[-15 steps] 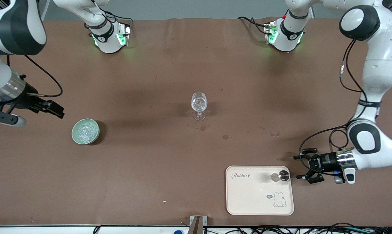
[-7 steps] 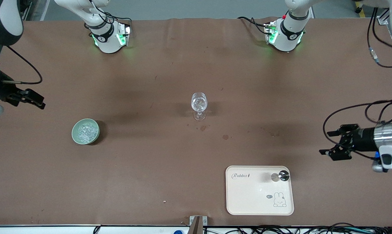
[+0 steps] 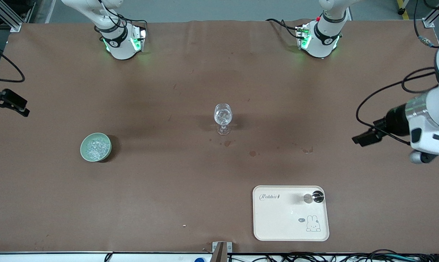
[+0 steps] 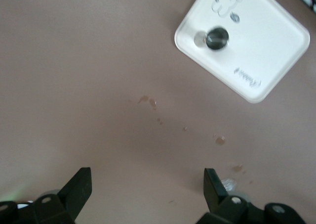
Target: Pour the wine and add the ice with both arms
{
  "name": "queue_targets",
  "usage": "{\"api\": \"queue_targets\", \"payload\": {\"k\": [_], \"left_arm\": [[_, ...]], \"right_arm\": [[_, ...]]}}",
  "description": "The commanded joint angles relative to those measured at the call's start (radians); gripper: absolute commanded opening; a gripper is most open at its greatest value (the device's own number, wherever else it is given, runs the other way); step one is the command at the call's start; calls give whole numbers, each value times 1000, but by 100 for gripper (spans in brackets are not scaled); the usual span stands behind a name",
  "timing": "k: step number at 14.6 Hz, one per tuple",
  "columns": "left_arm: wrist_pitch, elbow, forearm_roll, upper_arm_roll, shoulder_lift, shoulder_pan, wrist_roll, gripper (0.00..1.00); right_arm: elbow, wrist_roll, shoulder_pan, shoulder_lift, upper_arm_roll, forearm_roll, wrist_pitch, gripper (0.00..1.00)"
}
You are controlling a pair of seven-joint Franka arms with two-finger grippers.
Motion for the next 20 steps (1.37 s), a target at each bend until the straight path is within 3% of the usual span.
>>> {"api": "queue_targets", "payload": {"k": [1,3,7,11,20], "left_arm": [[-38,-31,23,-34,-58,21,108,100],[-40,-43,23,-8,-130,-7,188,100],[-59,-113,4,335,-256,-258,401,100],[-53,-267,-112,563,-389,-385,558,100],[-35,-386,-122,574,-524,-392,596,100]], "right_arm": [[66,2,22,6,9,7,-61,100],[74,2,39,6,11,7,-62,100],[117,-1,48,23,11,9,-119,100],[100,4,53,20,9,7,-220,100],[96,4,52,20,9,32,-193,100]]}}
